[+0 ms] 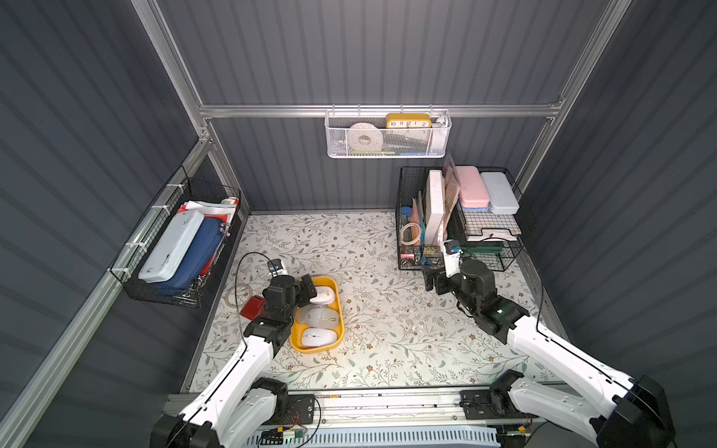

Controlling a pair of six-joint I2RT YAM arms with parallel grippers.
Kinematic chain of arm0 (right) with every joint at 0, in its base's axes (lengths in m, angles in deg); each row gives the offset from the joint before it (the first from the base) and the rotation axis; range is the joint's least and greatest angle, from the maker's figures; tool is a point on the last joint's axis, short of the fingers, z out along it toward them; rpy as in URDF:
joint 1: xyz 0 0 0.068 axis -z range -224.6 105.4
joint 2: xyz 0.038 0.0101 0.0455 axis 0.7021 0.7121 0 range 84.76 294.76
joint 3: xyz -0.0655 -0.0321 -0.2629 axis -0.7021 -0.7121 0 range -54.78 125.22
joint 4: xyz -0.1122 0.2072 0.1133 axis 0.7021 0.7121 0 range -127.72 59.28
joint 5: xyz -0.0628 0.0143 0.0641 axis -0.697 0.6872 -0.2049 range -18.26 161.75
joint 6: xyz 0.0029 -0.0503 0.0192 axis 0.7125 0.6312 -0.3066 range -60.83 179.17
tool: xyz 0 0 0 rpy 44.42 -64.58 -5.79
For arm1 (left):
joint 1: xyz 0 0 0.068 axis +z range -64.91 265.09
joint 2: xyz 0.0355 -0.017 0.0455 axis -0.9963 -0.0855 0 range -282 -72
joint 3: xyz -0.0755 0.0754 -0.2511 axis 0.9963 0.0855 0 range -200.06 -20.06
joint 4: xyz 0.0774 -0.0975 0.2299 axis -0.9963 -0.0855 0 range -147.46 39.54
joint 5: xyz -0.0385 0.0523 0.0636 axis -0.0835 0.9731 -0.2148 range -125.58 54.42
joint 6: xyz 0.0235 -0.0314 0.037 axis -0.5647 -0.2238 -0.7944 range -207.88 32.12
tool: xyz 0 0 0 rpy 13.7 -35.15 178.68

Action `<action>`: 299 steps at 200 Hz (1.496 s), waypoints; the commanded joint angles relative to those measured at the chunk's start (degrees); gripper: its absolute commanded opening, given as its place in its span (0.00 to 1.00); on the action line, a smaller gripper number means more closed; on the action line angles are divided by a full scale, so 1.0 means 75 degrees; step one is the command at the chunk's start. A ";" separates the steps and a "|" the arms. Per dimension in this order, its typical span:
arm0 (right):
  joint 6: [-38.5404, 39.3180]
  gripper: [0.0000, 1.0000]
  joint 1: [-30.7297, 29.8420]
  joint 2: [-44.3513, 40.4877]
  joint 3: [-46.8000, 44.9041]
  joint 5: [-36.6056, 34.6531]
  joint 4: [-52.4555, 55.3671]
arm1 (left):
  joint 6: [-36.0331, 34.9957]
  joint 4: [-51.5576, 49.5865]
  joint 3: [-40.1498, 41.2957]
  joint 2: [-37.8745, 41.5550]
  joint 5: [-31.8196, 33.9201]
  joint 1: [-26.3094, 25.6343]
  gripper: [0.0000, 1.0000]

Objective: Put the mouse in the storage box
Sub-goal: Reset both arms

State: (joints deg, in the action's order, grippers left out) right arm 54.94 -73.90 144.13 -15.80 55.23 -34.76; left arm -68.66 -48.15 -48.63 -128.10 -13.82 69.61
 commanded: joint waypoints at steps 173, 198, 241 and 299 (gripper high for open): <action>-0.0122 0.99 0.3797 0.4014 -0.2409 -0.0006 -0.7695 | -0.2760 0.7798 0.0152 -0.5555 -0.2636 0.1851 0.99; -0.0245 0.99 0.3864 0.3717 -0.2225 0.0103 -0.6890 | -0.2563 0.7598 0.0097 -0.5555 -0.2822 0.2112 0.99; -0.0116 0.99 0.3858 0.3850 -0.2326 0.0223 -0.7356 | -0.2562 0.7614 0.0111 -0.5528 -0.2786 0.2112 0.99; -0.0092 0.99 0.3858 0.3849 -0.2303 0.0270 -0.7332 | -0.2563 0.7614 0.0116 -0.5528 -0.2787 0.2112 1.00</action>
State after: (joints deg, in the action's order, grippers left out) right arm 54.26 -44.98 172.61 -33.44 56.74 -89.16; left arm -88.42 9.40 -47.17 -169.47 -34.06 85.41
